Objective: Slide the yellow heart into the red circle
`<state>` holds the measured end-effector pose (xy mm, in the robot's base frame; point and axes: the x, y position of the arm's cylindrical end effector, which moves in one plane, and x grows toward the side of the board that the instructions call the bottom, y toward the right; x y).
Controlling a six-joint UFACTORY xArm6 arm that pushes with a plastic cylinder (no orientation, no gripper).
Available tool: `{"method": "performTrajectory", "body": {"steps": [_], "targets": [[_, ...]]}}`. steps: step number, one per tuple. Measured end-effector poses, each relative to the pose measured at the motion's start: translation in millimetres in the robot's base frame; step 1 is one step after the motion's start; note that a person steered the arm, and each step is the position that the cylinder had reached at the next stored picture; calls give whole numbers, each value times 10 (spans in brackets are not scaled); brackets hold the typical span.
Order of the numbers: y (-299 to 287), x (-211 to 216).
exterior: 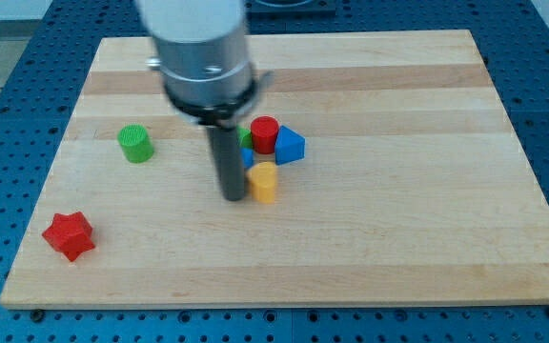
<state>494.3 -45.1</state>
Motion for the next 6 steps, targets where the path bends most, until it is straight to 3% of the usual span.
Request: {"method": "performTrajectory", "body": {"steps": [2,3,4,6], "targets": [[23,-168],[250,362],[769,358],[238,-339]]}}
